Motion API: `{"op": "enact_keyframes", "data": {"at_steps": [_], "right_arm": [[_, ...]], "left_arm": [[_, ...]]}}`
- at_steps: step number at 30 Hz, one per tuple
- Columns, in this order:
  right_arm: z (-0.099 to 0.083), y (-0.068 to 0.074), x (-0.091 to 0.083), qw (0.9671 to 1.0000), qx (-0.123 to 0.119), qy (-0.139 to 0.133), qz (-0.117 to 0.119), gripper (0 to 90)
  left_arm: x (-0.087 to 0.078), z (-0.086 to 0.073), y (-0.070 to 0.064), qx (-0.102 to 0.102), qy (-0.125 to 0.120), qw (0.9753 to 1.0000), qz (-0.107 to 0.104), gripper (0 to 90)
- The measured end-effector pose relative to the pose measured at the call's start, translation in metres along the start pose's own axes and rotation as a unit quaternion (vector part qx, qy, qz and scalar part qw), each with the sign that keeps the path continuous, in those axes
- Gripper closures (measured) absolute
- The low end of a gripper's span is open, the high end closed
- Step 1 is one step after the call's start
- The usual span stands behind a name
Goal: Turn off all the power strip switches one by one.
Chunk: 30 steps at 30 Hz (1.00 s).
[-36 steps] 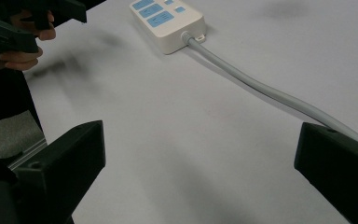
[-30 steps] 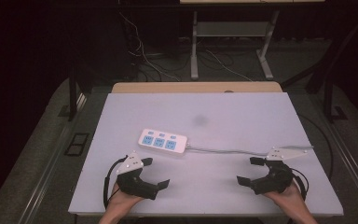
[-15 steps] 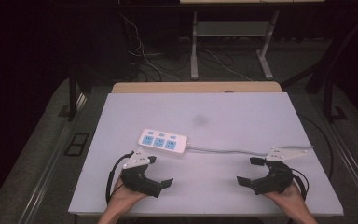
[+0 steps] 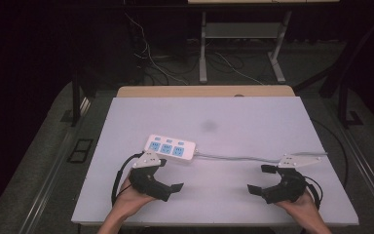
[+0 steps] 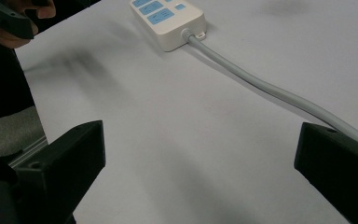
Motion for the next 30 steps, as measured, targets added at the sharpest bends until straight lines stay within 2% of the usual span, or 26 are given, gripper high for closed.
{"op": "enact_keyframes", "data": {"at_steps": [8,13,30], "right_arm": [[0.001,-0.003,-0.005,0.9999,0.004,-0.011,-0.005,1.7],[0.0,-0.005,-0.006,0.9998,0.012,-0.013,-0.006,1.7],[-0.005,-0.007,-0.009,0.9997,0.015,-0.009,-0.015,1.7]], "left_arm": [[0.002,0.008,0.004,-0.004,0.006,1.0,-0.004,0.0],[0.005,0.014,0.007,0.0,0.013,0.9999,-0.006,0.0],[0.011,0.036,0.013,0.018,0.036,0.9991,-0.011,0.0]]}}
Point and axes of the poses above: each handheld gripper's, and its own axes: x roughly forward along the jaws, z roughly out of its top, y roughly to its left, the point moved 8 cm from there along x, roughly forward along the jaws, and after that the axes turned 5 degrees about -x, right-handed, at the moved point
